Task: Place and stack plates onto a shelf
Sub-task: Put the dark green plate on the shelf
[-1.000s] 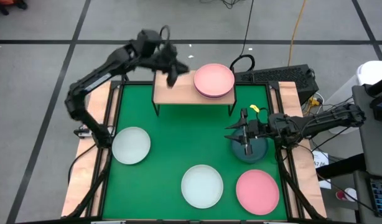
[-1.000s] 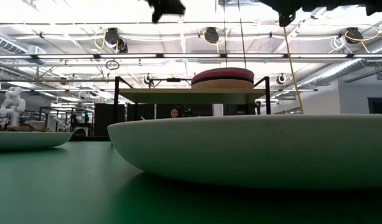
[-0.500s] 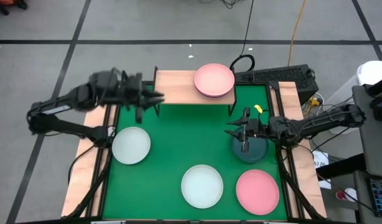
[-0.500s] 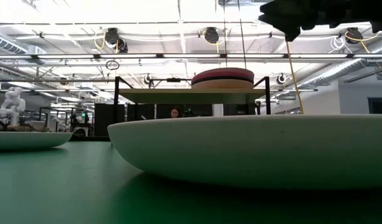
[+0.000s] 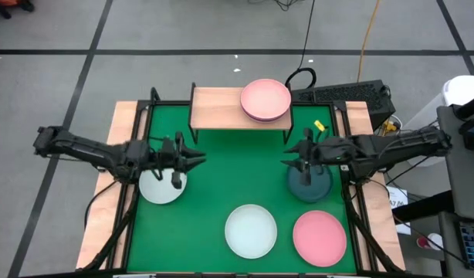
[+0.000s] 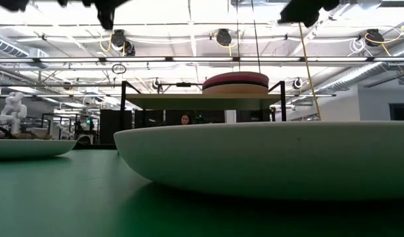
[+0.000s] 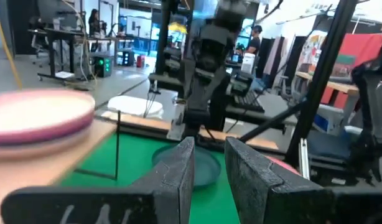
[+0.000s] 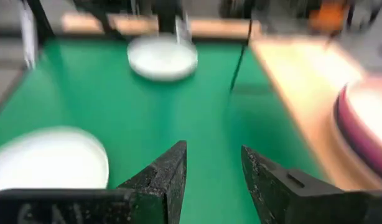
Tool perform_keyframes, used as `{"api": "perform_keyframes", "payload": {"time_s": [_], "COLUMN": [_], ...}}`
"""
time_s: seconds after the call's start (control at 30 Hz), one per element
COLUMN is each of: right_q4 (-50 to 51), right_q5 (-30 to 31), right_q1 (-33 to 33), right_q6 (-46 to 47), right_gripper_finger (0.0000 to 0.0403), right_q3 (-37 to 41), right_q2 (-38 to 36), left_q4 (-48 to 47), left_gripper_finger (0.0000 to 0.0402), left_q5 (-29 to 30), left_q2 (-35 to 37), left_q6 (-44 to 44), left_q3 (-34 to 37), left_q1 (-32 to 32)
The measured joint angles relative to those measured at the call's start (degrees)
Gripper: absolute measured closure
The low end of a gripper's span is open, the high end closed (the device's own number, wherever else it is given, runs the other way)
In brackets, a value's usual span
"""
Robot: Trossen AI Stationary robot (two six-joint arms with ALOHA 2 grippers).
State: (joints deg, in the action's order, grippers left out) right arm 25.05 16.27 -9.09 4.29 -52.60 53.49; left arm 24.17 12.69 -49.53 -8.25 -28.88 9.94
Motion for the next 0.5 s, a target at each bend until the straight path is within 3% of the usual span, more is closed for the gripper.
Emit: {"api": "perform_keyframes", "payload": {"time_s": [0.17,0.27,0.5], "right_q4": [8.49,8.30,8.64], "right_q5": [-8.31,-14.56,-13.68], "right_q1": [-0.03,-0.45,-3.57], "right_q6": [3.96,5.60,13.38], "right_gripper_finger": [0.0266,0.0266,0.0266], "right_q3": [-3.77,-3.53,2.02], "right_q2": [8.06,11.66,16.42], "left_q4": [16.31,18.93,19.43], "left_gripper_finger": [0.0307,0.0307,0.0307], "left_q5": [0.96,1.02,1.02], "left_q2": [-3.36,-3.89,-3.84], "left_q6": [-1.34,-1.57,-1.33], "left_q3": [9.04,10.61,10.58], "left_q1": [0.78,0.78,0.76]}}
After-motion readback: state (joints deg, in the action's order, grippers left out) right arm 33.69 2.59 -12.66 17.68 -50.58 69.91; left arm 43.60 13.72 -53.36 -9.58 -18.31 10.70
